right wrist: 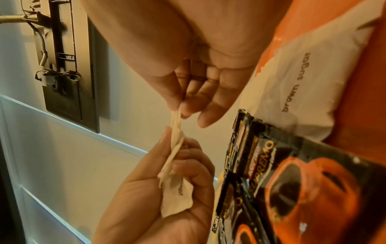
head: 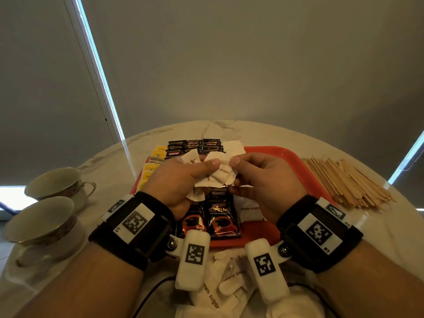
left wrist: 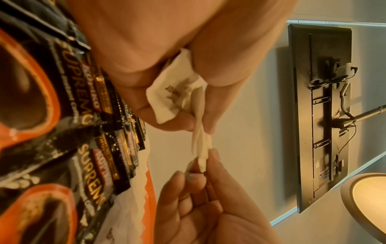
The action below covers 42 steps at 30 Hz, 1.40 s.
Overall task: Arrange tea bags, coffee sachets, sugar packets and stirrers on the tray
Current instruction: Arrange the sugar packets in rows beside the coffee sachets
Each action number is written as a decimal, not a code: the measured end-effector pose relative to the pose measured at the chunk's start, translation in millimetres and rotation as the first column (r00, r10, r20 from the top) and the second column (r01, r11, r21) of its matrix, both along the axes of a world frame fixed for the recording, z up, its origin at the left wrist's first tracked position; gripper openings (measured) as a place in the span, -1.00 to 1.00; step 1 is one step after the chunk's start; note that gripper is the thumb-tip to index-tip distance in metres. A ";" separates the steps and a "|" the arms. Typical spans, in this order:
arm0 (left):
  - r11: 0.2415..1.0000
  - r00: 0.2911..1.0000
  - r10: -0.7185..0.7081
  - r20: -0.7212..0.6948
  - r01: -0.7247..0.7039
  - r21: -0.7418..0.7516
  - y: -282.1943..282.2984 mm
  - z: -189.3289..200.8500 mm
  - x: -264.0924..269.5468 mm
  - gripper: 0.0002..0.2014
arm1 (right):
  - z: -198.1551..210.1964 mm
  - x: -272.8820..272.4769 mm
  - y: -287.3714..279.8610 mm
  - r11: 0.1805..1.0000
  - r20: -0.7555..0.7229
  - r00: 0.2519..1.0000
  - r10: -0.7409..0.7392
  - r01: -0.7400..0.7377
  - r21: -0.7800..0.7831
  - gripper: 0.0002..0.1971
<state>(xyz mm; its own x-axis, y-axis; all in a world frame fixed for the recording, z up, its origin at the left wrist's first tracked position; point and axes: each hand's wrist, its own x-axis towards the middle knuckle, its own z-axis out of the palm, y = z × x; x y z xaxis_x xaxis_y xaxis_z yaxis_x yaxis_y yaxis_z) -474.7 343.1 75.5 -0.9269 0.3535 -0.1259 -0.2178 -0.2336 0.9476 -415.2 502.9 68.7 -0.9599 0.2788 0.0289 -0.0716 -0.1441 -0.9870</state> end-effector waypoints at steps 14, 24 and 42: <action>0.996 0.994 0.058 -0.089 -0.065 -0.069 -0.8 2.1 -0.9 -0.96 | 6.5 3.3 6.5 0.989 0.078 0.996 0.040 -0.051 0.139 -0.86; 1.000 1.000 -0.007 -0.009 0.007 -0.025 -4.3 5.3 -0.6 -0.64 | 17.2 4.7 25.7 0.915 0.211 0.977 -0.026 -0.061 0.400 -0.94; 1.000 0.999 0.029 0.035 -0.029 0.010 -4.4 9.8 -1.0 -0.69 | 13.9 30.6 37.0 0.768 0.493 0.859 -0.139 -0.221 0.601 -0.87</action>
